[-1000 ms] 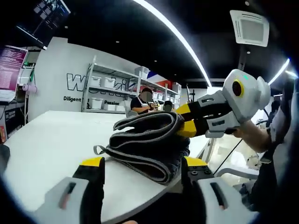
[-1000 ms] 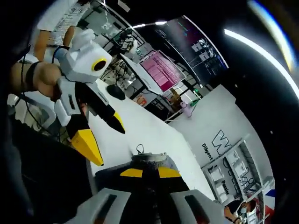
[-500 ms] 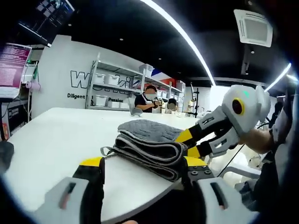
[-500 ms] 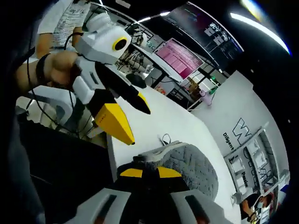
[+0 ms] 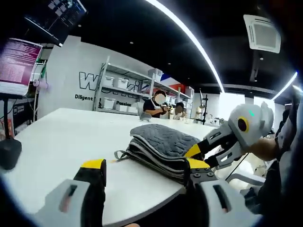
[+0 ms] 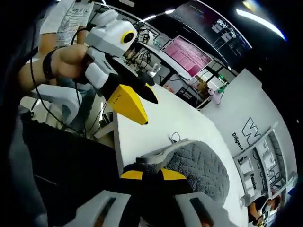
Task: Fold the towel on the table until its edges align and the towel forms a compact rectangular stack.
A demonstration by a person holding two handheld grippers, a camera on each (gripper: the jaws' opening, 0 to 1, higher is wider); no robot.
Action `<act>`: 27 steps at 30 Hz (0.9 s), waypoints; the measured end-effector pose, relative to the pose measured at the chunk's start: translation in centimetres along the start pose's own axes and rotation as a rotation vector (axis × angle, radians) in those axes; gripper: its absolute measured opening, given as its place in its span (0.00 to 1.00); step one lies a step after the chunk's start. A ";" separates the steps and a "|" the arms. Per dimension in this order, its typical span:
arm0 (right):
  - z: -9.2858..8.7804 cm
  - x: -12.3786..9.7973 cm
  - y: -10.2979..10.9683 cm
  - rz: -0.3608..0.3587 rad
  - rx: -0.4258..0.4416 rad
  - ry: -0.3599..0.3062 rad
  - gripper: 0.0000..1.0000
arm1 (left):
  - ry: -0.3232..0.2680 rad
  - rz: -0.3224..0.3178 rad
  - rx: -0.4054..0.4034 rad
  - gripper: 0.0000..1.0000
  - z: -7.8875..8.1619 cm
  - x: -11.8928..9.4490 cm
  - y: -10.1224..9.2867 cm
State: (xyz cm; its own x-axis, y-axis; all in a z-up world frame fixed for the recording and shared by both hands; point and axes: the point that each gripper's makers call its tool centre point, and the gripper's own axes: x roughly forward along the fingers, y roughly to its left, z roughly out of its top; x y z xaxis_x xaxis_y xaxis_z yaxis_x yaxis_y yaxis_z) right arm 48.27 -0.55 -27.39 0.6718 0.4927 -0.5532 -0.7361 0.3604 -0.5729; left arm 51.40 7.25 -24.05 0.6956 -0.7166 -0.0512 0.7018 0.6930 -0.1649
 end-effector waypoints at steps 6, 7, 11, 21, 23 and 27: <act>1.0 -1.3 0.7 0.134 0.201 -0.085 0.34 | -0.005 -0.004 -0.009 0.70 0.1 -0.1 0.1; 1.2 -1.6 0.7 0.137 0.207 -0.095 0.34 | -0.005 -0.004 -0.008 0.70 0.1 -0.1 0.1; 0.3 -2.7 0.1 0.081 0.108 -0.053 0.34 | 0.007 -0.014 -0.007 0.71 0.0 0.0 -0.1; 0.9 -4.4 0.3 0.045 0.030 -0.093 0.37 | -0.017 -0.055 -0.090 0.72 0.3 0.0 -0.4; 1.3 -5.1 -0.4 0.019 0.045 -0.119 0.37 | -0.011 -0.053 -0.079 0.72 0.2 0.0 -0.4; 0.3 -6.6 -2.6 -0.063 0.112 -0.122 0.42 | 0.000 -0.064 -0.070 0.73 0.1 0.0 -0.6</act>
State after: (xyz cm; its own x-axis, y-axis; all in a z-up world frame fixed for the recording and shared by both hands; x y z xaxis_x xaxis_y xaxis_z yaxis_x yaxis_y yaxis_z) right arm 45.72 -4.46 -22.08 0.7067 0.5565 -0.4368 -0.7021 0.4760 -0.5295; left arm 51.01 6.85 -23.82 0.6500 -0.7589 -0.0383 0.7321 0.6389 -0.2363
